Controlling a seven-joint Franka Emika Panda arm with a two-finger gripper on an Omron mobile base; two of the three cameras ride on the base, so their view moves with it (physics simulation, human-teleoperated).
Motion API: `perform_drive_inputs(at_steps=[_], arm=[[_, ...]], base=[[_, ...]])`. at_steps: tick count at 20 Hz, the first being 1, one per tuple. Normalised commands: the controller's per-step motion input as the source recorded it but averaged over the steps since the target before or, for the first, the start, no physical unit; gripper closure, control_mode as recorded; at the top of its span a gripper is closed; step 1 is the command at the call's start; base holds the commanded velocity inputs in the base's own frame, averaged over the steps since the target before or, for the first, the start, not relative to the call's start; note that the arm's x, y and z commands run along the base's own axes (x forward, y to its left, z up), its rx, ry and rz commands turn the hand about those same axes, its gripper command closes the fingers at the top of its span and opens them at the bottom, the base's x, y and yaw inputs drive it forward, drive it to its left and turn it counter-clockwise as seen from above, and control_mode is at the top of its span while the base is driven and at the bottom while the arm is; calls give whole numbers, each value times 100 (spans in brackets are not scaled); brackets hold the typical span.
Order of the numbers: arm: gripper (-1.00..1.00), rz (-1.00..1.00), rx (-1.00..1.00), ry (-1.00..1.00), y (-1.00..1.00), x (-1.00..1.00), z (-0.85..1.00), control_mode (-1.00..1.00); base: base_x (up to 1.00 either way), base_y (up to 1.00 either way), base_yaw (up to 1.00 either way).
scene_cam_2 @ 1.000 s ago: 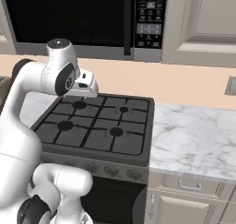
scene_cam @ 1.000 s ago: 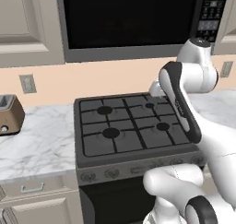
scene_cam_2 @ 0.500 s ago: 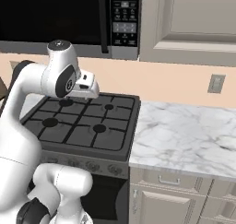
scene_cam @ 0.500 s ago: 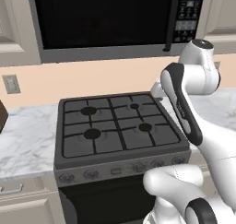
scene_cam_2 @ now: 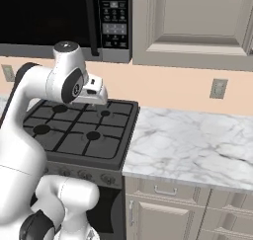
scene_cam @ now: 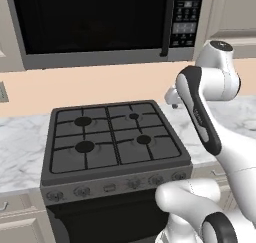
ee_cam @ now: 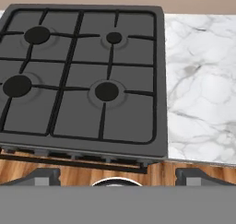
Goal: The microwave is finished heating the shrimp and cucumber. Take the bowl containing the food and place it on the dining counter.
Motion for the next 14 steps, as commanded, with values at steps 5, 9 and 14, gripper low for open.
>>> perform_drive_inputs(at_steps=[5, 9, 14], arm=[[-100, 0, -1, -22, 0, -3, 13, -100], [-100, 0, -7, -59, 0, -23, 44, -100], [-100, 0, -12, -64, 3, -9, 48, -100]], base=[[0, 0, 0], [0, 0, 0], [0, 0, 0]])
